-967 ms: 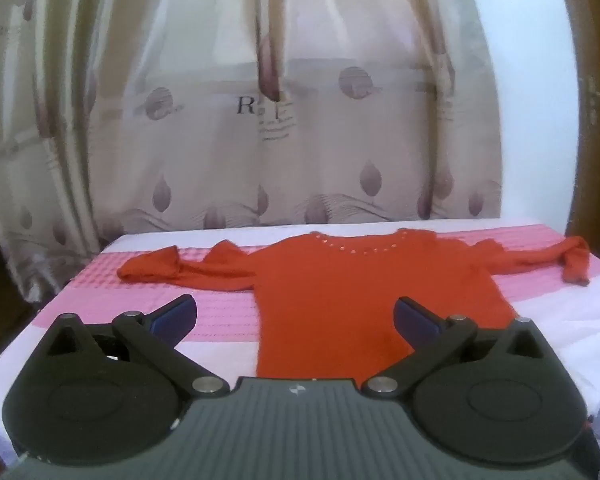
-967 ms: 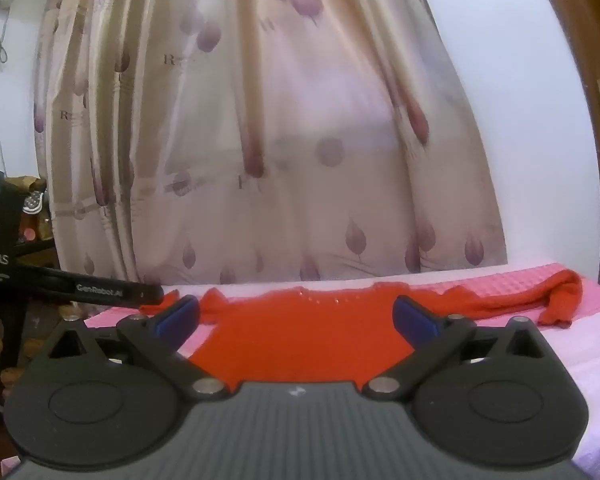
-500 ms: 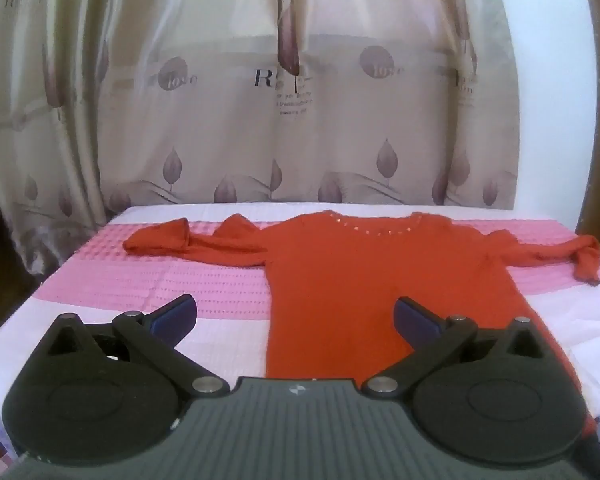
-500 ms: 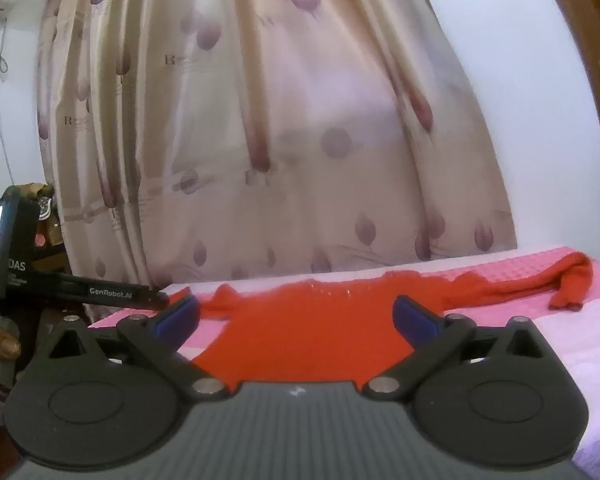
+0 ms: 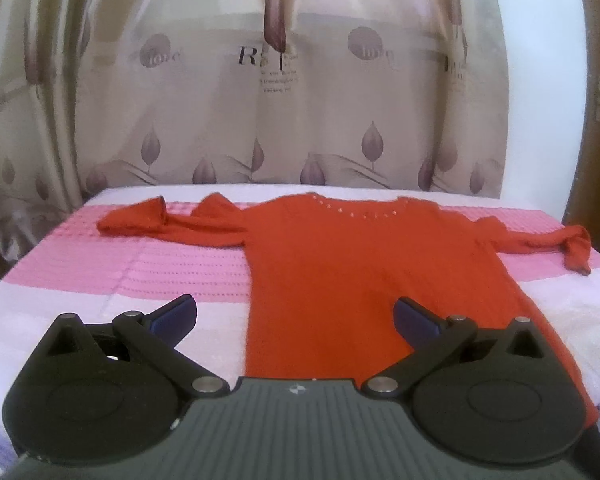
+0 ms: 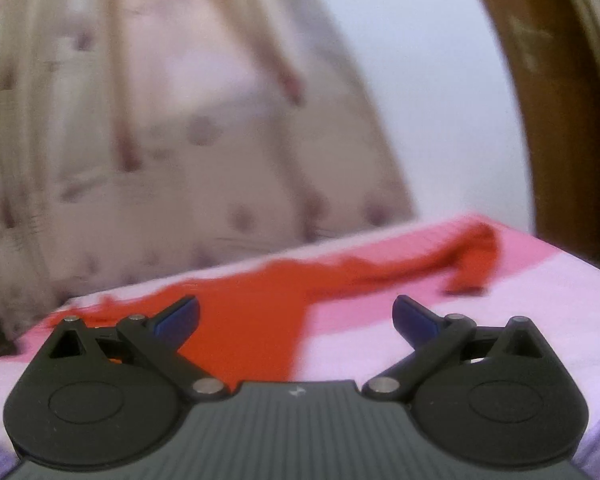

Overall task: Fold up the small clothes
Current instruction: 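Grasp the red sweater's sleeve cuff with the right gripper and lift it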

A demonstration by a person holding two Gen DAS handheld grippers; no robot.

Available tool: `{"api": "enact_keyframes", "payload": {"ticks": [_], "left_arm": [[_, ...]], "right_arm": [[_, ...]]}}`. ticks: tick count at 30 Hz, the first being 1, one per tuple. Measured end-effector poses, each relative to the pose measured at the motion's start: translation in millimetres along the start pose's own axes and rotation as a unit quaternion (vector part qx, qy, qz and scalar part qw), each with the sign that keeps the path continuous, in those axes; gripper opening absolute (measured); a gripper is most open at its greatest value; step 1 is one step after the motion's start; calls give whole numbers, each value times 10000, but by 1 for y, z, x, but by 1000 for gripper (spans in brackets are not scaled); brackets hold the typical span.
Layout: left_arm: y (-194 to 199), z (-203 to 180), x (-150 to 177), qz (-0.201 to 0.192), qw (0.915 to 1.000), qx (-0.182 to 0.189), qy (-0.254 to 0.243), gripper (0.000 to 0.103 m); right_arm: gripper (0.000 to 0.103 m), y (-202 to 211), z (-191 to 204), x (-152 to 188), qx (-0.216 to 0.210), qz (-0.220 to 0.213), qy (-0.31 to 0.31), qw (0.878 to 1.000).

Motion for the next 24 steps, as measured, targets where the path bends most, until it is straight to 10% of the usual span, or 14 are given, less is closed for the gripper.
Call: {"api": "enact_keyframes", "payload": {"ticks": [8, 14, 15, 17, 24], "left_arm": [[-20, -20, -6, 207, 9995, 91, -210, 103], [-35, -41, -11, 258, 9983, 119, -509, 103], [-38, -45, -11, 277, 9978, 104, -587, 103], [-46, -52, -11, 351, 9969, 88, -703, 103], [-68, -57, -9, 656, 9955, 102, -682, 103]], "right_arm": [[91, -102, -105, -33, 1374, 448, -577, 9878], [75, -159, -129, -49, 1555, 723, -854, 9815], [71, -168, -130, -48, 1569, 831, -853, 9804], [15, -179, -131, -43, 1709, 1149, -766, 9756], [11, -171, -135, -94, 2050, 519, 289, 9769]]}}
Point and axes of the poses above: each gripper's, at about its wrist camera, not at the fingertips, and y roughly against the way its jaws point, z to its left, x to its underside, the point moved 5 cm from there along -y, roughly the way its jaws point, and after that the axes turned 14 degrees about -y, right-handed, at the moved point
